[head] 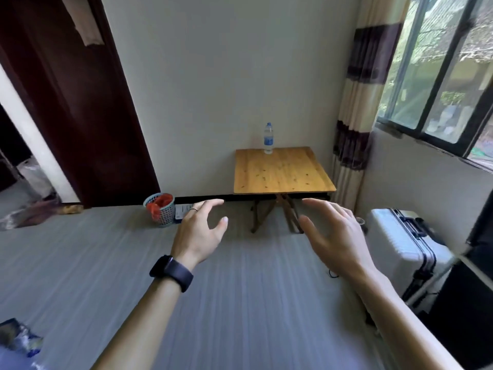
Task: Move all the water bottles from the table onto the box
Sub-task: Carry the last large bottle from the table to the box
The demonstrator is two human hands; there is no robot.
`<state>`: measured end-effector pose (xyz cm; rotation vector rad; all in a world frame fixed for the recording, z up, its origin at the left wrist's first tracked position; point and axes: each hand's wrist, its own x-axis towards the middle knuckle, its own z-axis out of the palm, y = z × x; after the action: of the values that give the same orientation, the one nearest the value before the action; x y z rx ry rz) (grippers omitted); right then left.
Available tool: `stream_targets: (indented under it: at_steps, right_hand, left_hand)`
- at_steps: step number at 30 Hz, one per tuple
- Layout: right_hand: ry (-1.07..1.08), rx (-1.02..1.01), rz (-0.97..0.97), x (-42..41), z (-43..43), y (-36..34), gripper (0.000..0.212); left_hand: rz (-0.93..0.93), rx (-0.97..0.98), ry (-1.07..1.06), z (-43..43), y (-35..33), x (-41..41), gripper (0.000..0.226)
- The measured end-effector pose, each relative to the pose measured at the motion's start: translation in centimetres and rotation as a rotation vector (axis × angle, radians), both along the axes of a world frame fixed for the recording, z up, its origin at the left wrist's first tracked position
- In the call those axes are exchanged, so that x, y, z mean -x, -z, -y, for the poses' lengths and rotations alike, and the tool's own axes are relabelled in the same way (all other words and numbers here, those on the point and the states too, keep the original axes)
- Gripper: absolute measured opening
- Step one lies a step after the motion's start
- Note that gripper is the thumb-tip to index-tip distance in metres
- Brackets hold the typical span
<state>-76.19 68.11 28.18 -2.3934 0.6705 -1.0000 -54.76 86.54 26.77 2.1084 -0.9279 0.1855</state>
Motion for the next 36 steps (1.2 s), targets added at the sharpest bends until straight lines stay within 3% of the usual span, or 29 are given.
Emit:
stream_targets:
  at_steps: [11, 20, 28, 36]
  right_hand:
    - [-0.099, -0.076, -0.005, -25.8, 11.4, 0.5, 0.034]
    - [-0.136, -0.016, -0.103, -47.8, 15.9, 0.8, 0.037]
    - [-0.053, -0.037, -0.155, -63.7, 19.2, 0.8, 0.038]
    - [0.075, -0.124, -0.126, -74.7, 27.3, 4.6, 0.035]
  left_hand:
    - [-0.016, -0.024, -0.13, 8.1, 0.2, -22.5, 0.034]
    - [-0.038, -0.021, -0.18, 11.8, 2.8, -43.5, 0.035]
    - [-0.087, -0.089, -0.125, 16.2, 2.1, -62.5, 0.036]
    - [-0.088, -0.165, 0.063, 28.4, 3.7, -76.0, 0.039]
